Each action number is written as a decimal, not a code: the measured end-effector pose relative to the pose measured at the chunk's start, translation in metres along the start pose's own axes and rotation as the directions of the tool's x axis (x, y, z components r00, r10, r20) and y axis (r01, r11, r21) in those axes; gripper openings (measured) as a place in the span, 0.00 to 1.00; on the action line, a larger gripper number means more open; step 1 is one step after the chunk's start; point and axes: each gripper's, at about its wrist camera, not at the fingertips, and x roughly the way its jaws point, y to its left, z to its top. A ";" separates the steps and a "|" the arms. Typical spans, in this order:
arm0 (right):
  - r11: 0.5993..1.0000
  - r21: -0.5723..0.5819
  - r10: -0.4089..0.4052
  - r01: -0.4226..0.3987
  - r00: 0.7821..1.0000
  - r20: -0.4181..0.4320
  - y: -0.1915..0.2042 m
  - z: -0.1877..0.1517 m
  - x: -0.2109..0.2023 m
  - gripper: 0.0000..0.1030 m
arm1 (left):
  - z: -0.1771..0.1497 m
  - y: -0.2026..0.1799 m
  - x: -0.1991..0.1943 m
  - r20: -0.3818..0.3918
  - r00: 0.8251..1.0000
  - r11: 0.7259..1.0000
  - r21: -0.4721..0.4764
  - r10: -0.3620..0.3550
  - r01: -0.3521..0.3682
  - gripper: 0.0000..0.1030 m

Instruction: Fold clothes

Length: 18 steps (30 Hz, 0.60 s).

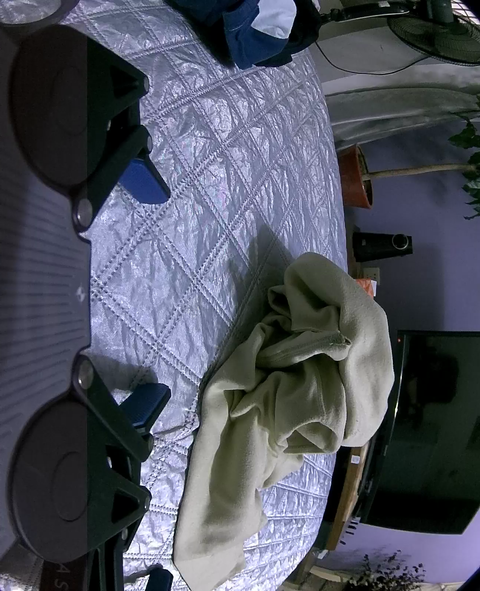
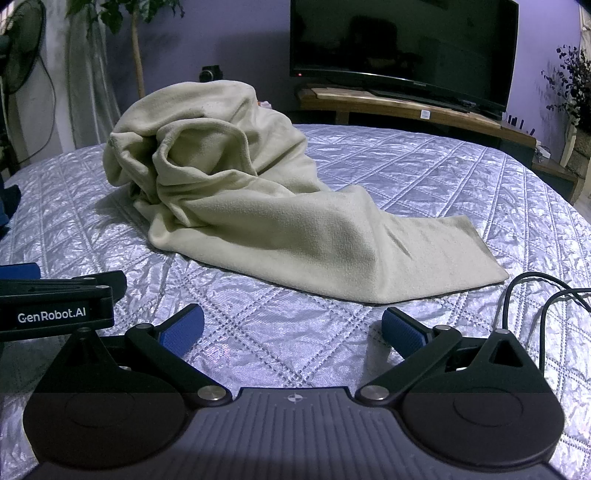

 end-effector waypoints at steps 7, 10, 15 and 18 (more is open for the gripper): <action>1.000 0.000 0.000 0.000 1.000 0.000 0.000 0.000 0.000 1.00 | 0.000 0.000 0.000 -0.006 1.000 1.000 0.000 -0.001 0.001 1.00; 1.000 0.000 0.000 0.000 1.000 0.000 0.000 0.000 0.000 1.00 | 0.000 0.000 0.000 -0.006 1.000 1.000 0.000 -0.001 0.001 1.00; 1.000 0.000 0.000 0.000 1.000 0.000 0.000 0.000 -0.001 1.00 | 0.000 0.000 0.000 -0.006 1.000 1.000 -0.001 -0.001 0.001 1.00; 1.000 0.000 0.000 0.000 1.000 0.000 0.000 0.000 -0.001 1.00 | 0.000 0.000 0.000 -0.006 1.000 1.000 0.000 -0.001 0.001 1.00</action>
